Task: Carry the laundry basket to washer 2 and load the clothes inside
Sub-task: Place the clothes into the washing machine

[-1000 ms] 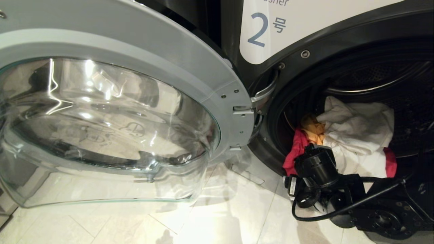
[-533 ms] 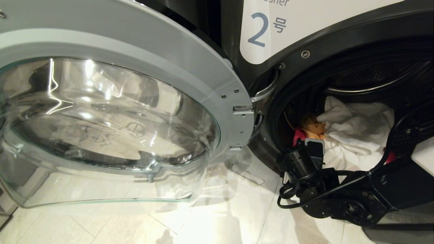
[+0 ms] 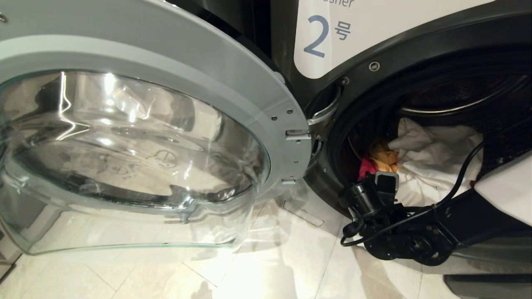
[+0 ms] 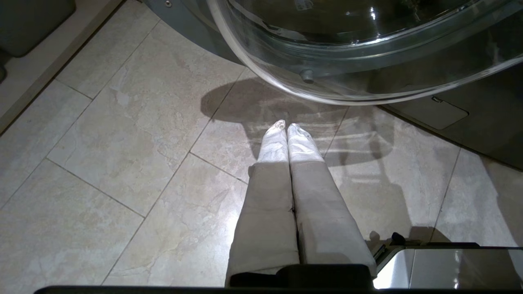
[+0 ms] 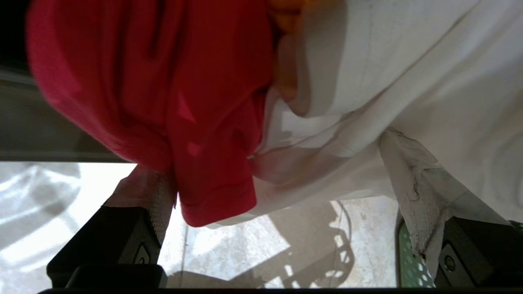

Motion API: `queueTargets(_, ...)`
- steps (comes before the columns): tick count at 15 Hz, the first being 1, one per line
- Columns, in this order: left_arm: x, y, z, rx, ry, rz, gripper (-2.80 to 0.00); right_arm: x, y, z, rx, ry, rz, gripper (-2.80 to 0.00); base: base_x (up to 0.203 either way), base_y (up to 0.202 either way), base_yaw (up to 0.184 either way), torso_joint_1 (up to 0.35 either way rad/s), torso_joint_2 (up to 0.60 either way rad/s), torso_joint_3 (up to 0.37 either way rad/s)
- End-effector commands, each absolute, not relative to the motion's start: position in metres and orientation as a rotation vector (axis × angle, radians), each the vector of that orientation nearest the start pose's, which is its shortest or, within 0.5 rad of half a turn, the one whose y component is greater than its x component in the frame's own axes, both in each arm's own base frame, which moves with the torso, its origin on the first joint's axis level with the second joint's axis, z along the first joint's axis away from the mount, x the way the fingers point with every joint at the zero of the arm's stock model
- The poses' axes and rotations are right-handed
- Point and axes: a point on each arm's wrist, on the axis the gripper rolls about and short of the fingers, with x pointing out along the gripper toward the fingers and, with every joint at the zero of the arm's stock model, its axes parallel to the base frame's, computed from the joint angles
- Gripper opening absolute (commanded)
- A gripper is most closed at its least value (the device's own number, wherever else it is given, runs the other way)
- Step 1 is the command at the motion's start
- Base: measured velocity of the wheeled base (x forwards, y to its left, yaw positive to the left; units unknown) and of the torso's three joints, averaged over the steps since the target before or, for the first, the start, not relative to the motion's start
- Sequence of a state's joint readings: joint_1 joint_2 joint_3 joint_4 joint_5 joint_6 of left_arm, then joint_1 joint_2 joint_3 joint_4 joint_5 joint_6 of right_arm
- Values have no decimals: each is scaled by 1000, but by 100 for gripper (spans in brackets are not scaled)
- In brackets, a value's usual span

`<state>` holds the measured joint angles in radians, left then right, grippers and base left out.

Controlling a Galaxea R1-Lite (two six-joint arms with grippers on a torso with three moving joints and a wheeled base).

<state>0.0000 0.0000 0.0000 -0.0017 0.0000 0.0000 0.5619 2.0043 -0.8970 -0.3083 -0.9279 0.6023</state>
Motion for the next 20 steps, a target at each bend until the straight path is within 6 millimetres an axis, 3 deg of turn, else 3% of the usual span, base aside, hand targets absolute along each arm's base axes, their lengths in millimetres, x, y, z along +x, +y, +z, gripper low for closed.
queueTargets(1, -23, 0, 75, 0, 0, 0, -280, 293, 161, 82, 25, 465, -513, 0, 0, 0, 0, 0, 0, 0)
queueTargets(11, -23, 0, 75, 0, -1, 0, -280, 302, 146, 75, 46, 498, -541, 0, 0, 0, 0, 0, 0, 0)
queueTargets(12, -23, 0, 75, 0, 0, 0, -280, 302, 145, 75, 46, 500, -542, -280, 0, 0, 0, 0, 0, 0)
queueTargets(20, -23, 0, 75, 0, -2, 0, -280, 299, 141, 75, 48, 517, -532, -280, 0, 0, 0, 0, 0, 0)
